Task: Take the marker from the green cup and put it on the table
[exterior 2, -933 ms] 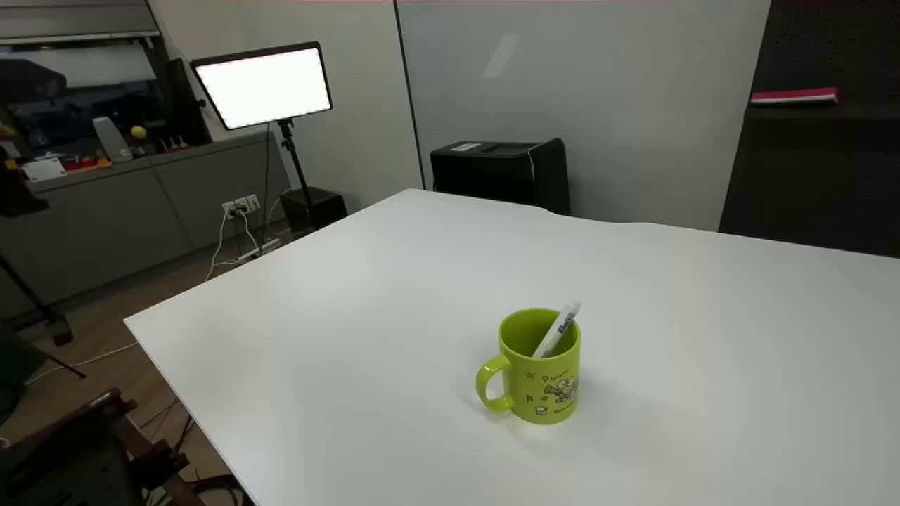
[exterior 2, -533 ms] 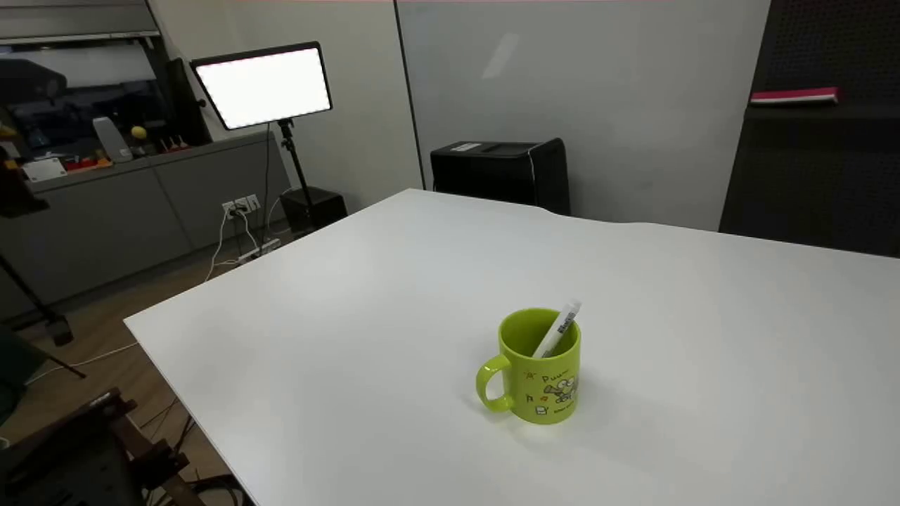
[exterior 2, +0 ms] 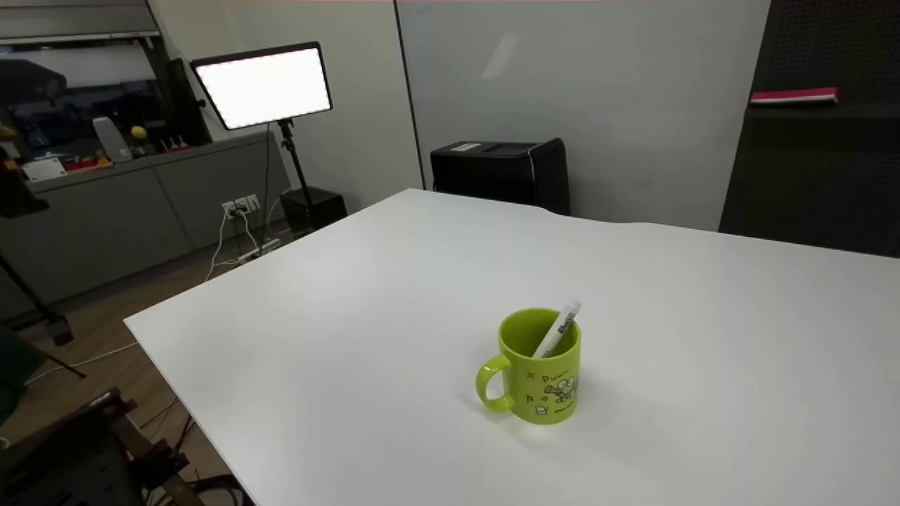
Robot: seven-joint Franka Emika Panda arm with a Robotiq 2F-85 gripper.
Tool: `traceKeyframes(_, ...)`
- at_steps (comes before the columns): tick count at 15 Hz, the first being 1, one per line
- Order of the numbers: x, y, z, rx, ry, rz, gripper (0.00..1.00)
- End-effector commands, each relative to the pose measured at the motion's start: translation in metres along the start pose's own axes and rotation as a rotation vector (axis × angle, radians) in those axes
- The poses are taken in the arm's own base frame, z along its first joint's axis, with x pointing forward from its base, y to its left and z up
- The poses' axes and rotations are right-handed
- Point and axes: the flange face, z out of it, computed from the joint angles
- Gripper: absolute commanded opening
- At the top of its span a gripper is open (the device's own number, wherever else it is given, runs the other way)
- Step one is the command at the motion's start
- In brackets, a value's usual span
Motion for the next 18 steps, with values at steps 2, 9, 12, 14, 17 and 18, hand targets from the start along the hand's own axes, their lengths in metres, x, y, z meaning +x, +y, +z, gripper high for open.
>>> traceKeyframes(2,0.029,0.037,0.039,0.104,-0.163,0.034,1.0)
traceKeyframes(9,0.07,0.111,0.103,0.225,-0.263,0.168,1.0)
traceKeyframes(12,0.095,0.137,0.122,0.26,-0.257,0.232,1.0)
traceKeyframes(14,0.114,0.15,0.135,0.28,-0.265,0.266,1.0)
traceKeyframes(17,0.142,0.164,0.156,0.301,-0.278,0.3,1.0)
traceKeyframes(18,0.152,0.167,0.162,0.302,-0.28,0.313,1.0)
